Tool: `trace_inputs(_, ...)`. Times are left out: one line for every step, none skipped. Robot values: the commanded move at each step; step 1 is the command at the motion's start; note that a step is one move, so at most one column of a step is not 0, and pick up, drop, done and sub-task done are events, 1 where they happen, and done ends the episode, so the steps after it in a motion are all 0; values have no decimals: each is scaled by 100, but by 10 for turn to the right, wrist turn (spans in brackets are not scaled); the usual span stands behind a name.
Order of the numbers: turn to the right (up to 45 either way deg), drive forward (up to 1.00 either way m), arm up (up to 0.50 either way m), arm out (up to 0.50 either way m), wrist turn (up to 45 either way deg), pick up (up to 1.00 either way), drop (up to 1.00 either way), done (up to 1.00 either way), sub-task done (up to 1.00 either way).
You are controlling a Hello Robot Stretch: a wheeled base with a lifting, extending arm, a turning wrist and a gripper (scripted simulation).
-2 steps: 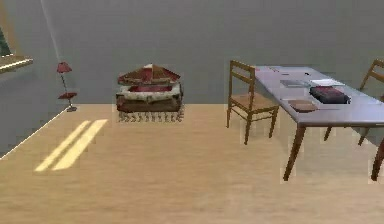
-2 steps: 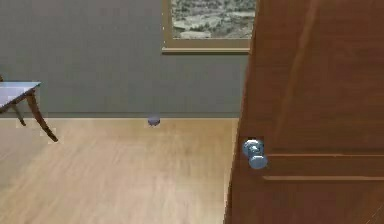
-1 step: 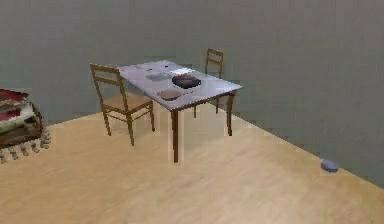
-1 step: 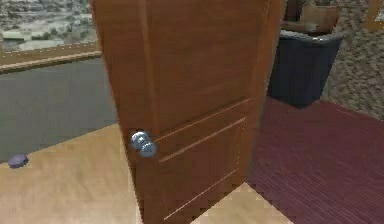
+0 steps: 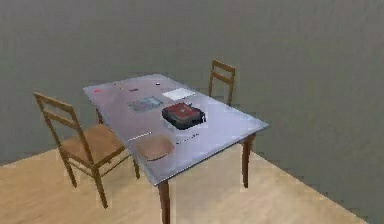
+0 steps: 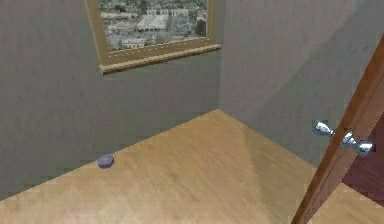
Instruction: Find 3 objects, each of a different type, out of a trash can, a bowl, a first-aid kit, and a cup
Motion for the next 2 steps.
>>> trace_inputs(-120, 0, 0, 0, 0, 0, 0, 0, 0)
trace_inputs(0, 0, 0, 0, 0, 0, 0, 0, 100)
